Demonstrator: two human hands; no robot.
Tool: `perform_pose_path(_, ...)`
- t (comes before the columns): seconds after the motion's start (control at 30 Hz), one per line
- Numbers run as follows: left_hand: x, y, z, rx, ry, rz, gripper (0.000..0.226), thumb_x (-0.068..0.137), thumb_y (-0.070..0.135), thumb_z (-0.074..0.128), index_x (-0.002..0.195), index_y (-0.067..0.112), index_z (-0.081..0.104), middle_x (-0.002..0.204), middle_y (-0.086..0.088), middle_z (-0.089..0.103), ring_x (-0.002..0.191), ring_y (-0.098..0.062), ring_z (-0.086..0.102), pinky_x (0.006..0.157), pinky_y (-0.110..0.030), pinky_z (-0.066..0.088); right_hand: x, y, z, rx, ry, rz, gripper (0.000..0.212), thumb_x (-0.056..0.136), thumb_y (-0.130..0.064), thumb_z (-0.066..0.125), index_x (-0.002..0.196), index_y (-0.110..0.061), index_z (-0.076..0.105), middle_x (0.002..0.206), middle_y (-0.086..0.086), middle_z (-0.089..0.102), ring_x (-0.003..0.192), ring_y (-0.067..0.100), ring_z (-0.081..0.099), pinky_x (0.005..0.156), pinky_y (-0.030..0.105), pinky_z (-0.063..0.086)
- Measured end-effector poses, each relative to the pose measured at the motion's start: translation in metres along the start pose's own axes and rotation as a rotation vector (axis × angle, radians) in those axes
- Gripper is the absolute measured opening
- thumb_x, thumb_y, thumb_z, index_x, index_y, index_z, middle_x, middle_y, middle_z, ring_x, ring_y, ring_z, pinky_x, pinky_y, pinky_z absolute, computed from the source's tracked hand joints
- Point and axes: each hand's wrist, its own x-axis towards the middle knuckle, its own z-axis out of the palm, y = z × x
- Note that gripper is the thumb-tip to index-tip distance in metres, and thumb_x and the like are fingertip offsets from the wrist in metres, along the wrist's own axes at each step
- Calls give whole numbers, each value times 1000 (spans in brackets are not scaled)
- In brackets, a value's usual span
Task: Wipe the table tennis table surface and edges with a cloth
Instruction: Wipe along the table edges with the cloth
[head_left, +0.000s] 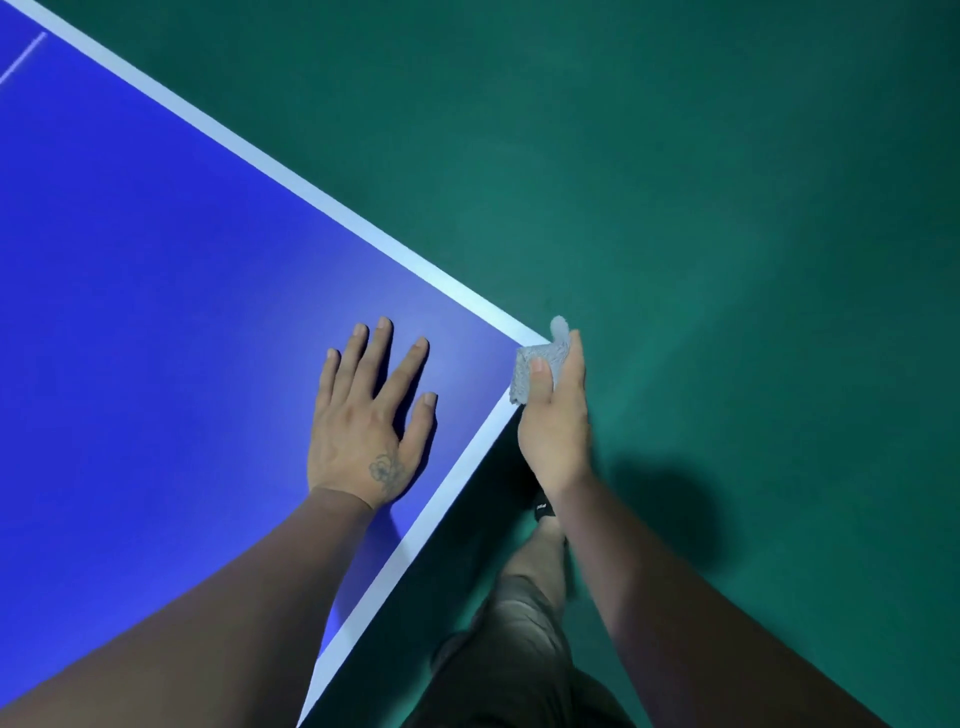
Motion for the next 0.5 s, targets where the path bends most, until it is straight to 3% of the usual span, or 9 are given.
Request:
perform_pose_path(0.1, 0, 3, -2, -2, 1, -17, 57, 109, 44, 46, 164, 31, 42, 178, 1, 21, 167, -22, 11, 133, -54, 13, 10, 1, -19, -59, -117, -16, 49, 115, -27, 37, 164, -26, 29, 164, -23, 37, 147, -3, 37, 97, -9, 22)
perform_pose_path(0.17, 1, 6, -3, -2, 5, -29, 56, 109, 44, 48, 164, 31, 44, 178, 1, 23, 166, -22, 13, 133, -55, 14, 15, -2, -32, -96, -193, -18, 44, 115, -29, 38, 160, -30, 38, 159, -25, 43, 137, -13, 42, 95, -9, 24)
perform_pose_path(0.27, 3, 11, -4, -36, 46, -61, 51, 108, 42, 51, 156, 27, 56, 174, -1, 34, 164, -24, 23, 133, -55, 18, 30, -9, -49, -163, -283, -14, 38, 115, -31, 40, 151, -32, 50, 146, -24, 54, 122, -24, 47, 99, 0, 30)
perform_pose_path(0.4, 31, 39, -2, -109, 139, -327, 40, 107, 34, 52, 141, 20, 67, 165, -3, 48, 159, -29, 34, 134, -50, 17, 54, -20, -61, -349, -442, 34, 36, 113, -39, 41, 147, -38, 52, 142, -14, 63, 129, 9, 59, 112, 33, 42)
perform_pose_path(0.5, 67, 68, 5, -162, 157, -562, 46, 108, 29, 50, 152, 18, 53, 173, -6, 33, 164, -28, 19, 135, -48, 8, 69, -35, -68, -505, -575, 6, 40, 113, -41, 40, 152, -35, 48, 146, -10, 61, 133, 16, 57, 104, 28, 39)
